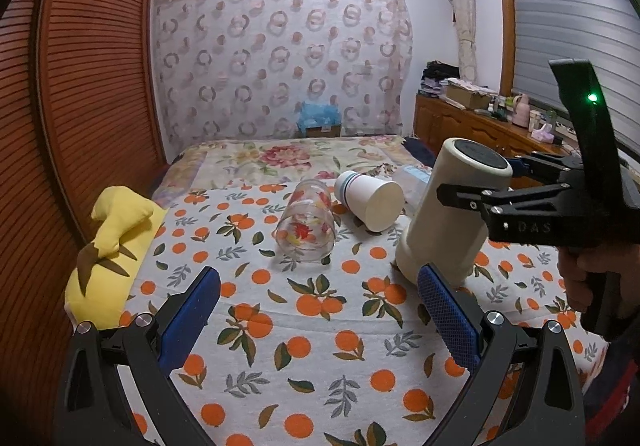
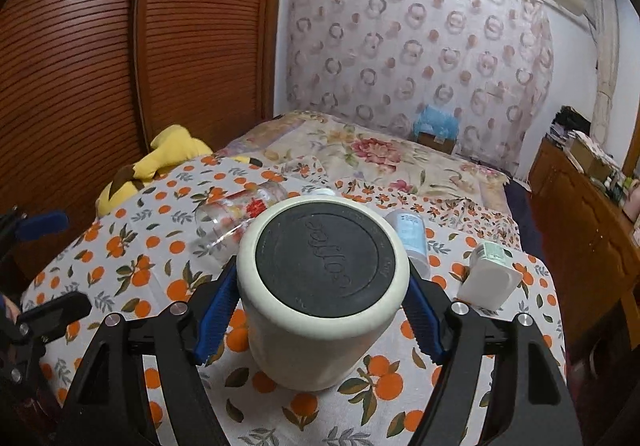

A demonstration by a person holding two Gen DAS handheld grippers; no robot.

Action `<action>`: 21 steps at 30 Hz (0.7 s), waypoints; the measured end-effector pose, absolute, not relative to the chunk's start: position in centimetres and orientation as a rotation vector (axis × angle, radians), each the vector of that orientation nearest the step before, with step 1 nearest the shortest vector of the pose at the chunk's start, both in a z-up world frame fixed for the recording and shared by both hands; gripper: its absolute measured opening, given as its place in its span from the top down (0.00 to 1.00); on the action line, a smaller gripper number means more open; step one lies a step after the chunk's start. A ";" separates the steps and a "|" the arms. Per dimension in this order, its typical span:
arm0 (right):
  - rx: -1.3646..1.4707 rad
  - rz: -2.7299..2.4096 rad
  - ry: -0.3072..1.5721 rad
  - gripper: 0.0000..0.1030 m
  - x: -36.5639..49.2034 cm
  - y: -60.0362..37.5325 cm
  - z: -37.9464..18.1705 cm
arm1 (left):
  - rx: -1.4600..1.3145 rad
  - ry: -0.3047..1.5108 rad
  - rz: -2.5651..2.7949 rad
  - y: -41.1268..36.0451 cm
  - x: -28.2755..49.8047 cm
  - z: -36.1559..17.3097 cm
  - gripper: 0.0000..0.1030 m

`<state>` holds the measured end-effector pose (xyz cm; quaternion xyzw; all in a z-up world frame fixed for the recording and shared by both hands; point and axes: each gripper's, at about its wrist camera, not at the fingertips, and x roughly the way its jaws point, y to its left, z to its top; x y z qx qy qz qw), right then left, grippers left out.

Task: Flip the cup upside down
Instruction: 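Rotate the cream cup upright with the right gripper and lower it onto the bed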

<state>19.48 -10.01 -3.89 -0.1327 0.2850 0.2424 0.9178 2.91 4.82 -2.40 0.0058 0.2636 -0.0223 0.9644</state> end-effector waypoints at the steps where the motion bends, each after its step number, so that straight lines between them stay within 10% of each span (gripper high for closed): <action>1: -0.282 0.502 0.588 0.25 19.3 -9.9 -3.8 | 0.012 0.534 -0.043 4.9 2.9 -2.4 0.07; 21: -0.256 0.536 0.608 0.24 18.1 -9.6 -5.1 | 0.014 0.538 0.001 5.2 2.8 -2.3 0.07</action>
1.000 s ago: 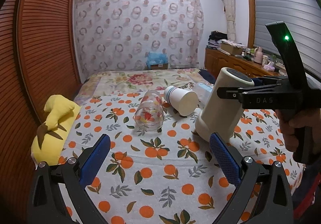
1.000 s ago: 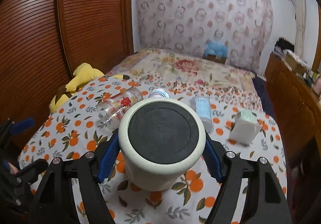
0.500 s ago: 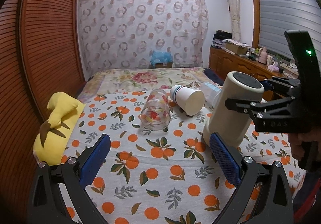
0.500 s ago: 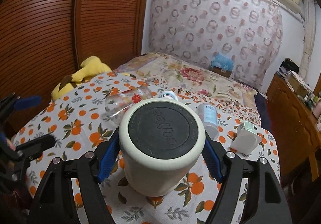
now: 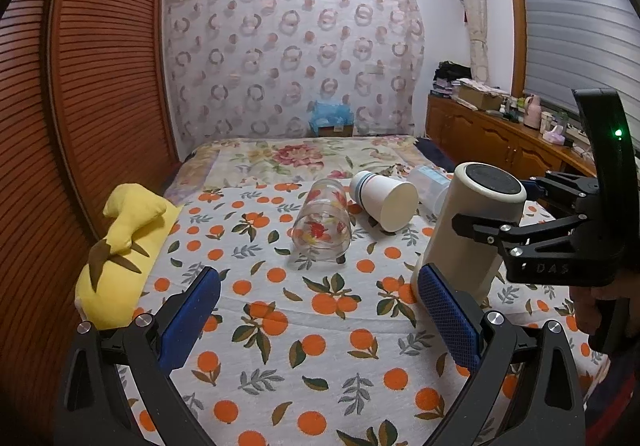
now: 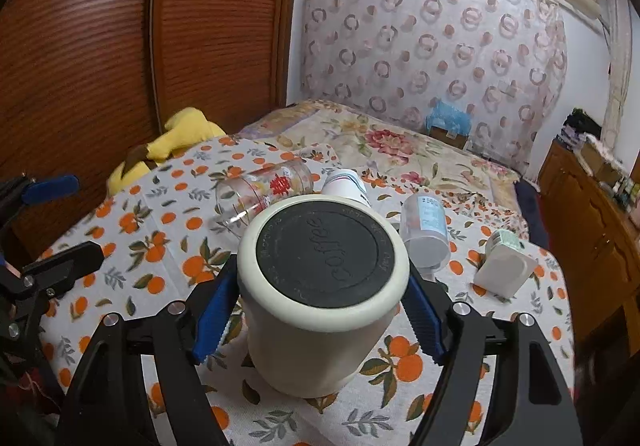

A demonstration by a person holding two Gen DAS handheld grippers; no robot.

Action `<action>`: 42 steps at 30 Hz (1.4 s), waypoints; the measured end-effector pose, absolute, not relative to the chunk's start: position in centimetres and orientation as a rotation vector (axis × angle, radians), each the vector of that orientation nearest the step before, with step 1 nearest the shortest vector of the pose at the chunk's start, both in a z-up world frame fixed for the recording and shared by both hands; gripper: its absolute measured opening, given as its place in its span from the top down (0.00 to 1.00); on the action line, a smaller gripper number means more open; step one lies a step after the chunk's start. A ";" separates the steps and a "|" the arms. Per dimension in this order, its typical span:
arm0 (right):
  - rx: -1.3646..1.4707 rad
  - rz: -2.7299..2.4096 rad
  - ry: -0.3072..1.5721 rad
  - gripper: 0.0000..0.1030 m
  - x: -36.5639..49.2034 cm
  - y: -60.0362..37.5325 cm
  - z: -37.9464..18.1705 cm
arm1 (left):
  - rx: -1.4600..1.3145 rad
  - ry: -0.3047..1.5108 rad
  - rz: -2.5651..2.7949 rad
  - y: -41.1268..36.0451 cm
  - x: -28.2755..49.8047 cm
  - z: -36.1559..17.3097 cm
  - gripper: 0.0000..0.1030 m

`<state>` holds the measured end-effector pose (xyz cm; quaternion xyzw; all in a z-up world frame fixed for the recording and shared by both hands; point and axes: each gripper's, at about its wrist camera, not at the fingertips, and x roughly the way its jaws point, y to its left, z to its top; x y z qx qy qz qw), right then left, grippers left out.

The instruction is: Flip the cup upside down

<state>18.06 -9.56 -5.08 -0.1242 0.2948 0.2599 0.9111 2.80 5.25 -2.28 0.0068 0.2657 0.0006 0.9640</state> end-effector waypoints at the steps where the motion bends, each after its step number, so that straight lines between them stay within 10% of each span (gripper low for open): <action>1: -0.245 0.538 0.608 0.24 18.0 -9.7 -5.1 | 0.013 0.540 0.002 5.2 2.8 -2.3 0.07; 12: -0.136 0.520 0.551 0.02 15.9 -12.9 -4.8 | -0.010 0.534 0.024 4.6 3.1 -2.3 0.07; 42: 0.018 0.373 0.418 0.02 11.2 -20.7 -3.6 | 0.006 0.467 0.015 -1.2 1.9 0.3 0.07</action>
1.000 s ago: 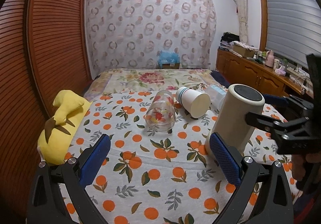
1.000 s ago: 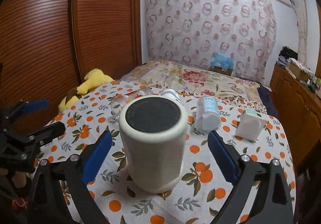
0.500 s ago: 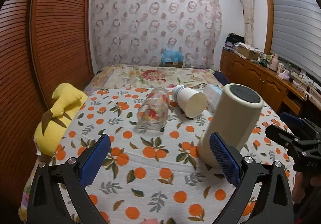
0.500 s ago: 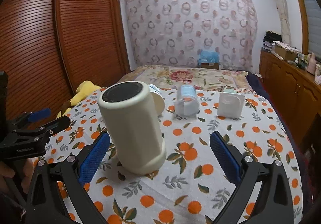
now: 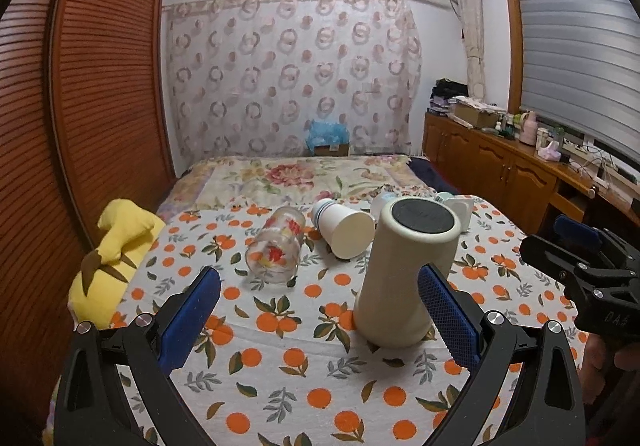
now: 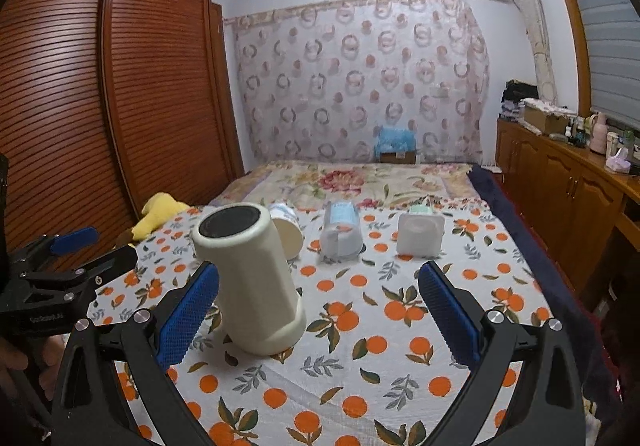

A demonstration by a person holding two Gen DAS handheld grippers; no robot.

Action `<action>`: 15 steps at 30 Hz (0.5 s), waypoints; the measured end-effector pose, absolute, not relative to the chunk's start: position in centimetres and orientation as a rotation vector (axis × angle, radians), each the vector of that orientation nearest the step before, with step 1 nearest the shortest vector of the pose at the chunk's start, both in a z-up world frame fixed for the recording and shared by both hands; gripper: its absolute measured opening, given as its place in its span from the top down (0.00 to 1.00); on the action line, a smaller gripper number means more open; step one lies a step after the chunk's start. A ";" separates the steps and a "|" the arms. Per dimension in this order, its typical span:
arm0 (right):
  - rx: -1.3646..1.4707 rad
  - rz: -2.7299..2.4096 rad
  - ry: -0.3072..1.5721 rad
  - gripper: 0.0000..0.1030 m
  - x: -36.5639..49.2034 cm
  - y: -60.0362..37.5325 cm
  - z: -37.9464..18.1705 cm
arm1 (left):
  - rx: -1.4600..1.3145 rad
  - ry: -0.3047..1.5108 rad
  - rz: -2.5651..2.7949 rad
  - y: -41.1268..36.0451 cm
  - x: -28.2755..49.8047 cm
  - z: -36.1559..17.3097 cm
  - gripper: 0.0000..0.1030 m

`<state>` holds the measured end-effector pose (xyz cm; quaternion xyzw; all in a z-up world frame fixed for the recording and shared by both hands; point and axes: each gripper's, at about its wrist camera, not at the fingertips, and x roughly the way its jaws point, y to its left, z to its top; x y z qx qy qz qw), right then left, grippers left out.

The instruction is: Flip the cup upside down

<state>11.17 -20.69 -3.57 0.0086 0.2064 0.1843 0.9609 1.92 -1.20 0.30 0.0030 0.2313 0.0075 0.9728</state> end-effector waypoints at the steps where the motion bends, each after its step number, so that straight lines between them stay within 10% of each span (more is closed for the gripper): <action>1: 0.017 0.373 0.412 0.02 11.0 -20.7 -3.4 | 0.008 0.461 0.015 -1.3 1.7 0.6 0.07; 15: 0.027 0.352 0.379 0.02 9.7 -21.1 -2.7 | 0.010 0.433 0.020 -1.4 0.6 1.8 0.07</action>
